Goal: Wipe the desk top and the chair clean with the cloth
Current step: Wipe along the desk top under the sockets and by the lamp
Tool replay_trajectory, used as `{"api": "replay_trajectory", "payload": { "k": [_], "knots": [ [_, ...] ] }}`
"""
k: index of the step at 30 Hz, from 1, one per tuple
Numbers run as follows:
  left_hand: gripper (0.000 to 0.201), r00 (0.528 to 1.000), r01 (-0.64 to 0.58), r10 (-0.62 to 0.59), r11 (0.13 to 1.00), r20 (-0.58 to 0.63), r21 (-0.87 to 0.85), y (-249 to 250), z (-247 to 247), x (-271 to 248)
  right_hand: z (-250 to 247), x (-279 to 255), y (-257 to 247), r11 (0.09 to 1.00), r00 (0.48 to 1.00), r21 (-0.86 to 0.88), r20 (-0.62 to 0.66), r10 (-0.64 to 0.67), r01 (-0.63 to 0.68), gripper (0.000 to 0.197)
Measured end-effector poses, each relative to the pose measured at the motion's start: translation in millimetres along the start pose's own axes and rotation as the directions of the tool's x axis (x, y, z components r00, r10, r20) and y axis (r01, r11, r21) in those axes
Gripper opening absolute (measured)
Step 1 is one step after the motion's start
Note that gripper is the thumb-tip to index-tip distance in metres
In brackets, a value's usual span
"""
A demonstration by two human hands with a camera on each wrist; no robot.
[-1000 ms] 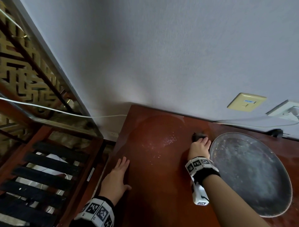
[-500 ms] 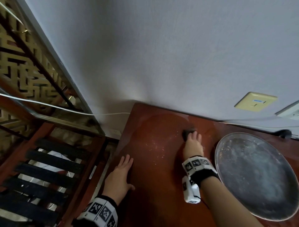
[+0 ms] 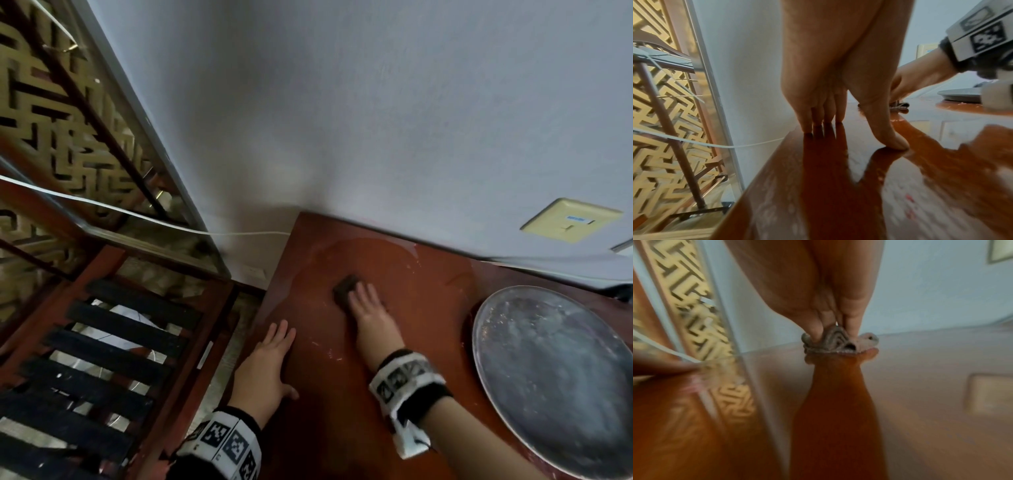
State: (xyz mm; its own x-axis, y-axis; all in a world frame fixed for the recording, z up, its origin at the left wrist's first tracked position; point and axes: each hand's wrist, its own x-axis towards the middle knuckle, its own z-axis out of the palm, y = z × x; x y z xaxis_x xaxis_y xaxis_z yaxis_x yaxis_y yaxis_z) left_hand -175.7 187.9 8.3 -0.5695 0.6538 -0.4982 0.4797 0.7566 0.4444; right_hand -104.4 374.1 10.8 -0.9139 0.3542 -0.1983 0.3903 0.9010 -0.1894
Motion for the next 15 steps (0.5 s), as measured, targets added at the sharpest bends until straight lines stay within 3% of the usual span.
{"api": "replay_trajectory", "payload": {
  "k": [3, 5, 8, 9, 13, 15],
  "knots": [
    [0.119, 0.997, 0.037, -0.037, 0.999, -0.069, -0.008, 1.2, 2.0, -5.5, 26.5, -29.8, -29.0, 0.941, 0.938, -0.023, 0.095, -0.334, 0.337, 0.054],
    [0.126, 0.99, 0.09, -0.089, 0.996, -0.106, 0.004, 0.7, 3.3, -10.5, 26.4, -29.3, -22.0, 0.927, 0.92, 0.031, 0.12, -0.374, 0.373, 0.054],
    [0.127, 0.987, 0.117, -0.116, 0.993, -0.114, -0.001, -3.0, 3.6, -15.4, 9.7, 2.5, 2.2, 0.977, 0.98, 0.07, -0.012, -0.199, 0.199, 0.059],
    [0.126, 0.988, 0.115, -0.115, 0.993, -0.106, -0.005, -3.3, 3.4, -16.9, 7.1, 10.8, 10.9, 0.991, 0.992, 0.061, 0.022, -0.125, 0.123, 0.065],
    [0.123, 0.99, 0.11, -0.111, 0.994, -0.089, -0.009, -1.1, 0.9, -18.4, -3.4, 1.6, 18.8, 0.989, 0.988, 0.092, 0.112, 0.103, -0.114, 0.076],
    [0.123, 0.99, 0.115, -0.116, 0.993, -0.076, -0.01, 0.2, -1.2, -18.8, 10.5, -19.1, 12.3, 0.982, 0.982, 0.032, 0.019, 0.186, -0.186, 0.073]
  ]
}}
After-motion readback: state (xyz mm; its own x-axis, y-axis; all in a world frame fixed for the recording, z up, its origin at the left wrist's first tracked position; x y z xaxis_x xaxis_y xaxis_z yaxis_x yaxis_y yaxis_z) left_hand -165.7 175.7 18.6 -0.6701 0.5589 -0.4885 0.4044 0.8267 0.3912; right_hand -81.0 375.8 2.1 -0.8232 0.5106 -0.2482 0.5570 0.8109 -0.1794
